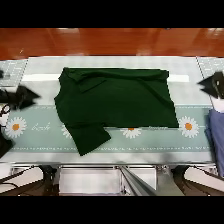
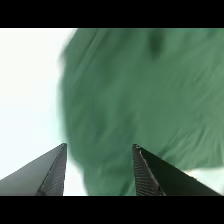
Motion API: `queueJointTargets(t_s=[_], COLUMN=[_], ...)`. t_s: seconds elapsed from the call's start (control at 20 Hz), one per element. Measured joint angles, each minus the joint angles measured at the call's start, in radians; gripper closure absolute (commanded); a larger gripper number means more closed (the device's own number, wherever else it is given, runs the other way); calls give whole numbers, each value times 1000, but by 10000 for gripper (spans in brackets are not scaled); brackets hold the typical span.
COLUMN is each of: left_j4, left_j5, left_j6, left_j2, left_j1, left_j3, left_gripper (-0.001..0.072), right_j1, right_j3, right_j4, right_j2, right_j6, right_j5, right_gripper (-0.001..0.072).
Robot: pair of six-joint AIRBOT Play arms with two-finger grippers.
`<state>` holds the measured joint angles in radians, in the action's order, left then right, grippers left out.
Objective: Fold the shirts.
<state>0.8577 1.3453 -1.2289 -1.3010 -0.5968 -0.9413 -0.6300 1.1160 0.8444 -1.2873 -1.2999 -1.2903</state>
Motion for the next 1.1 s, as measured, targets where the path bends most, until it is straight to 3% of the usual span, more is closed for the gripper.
queueJointTargets(t_s=[0.35,0.75,0.8,0.85,0.9,0.95,1.1], left_j4=[-31,-140,-153,-157,-157,-146,-163], left_j5=[-37,-188,-208,-229,-252,-274,-271], left_j6=[23,-18,-32,-37,-47,-50,-63], left_j2=[76,27,14,4,-4,-11,-19], left_j1=[-45,163,191,217,244,269,320], left_j3=[369,414,409,401,390,377,329], left_gripper=[205,227,292,410,636,688,688], right_j1=[-26,-28,-28,-28,-28,-29,-29], right_j3=[-314,-355,-356,-356,-357,-357,-357], right_j4=[-12,-31,-31,-31,-29,-28,39], right_j2=[217,247,249,249,249,249,249], right_j6=[72,85,85,85,85,86,75], right_j5=[56,48,48,48,47,48,74], right_gripper=[297,297,297,297,297,297,300])
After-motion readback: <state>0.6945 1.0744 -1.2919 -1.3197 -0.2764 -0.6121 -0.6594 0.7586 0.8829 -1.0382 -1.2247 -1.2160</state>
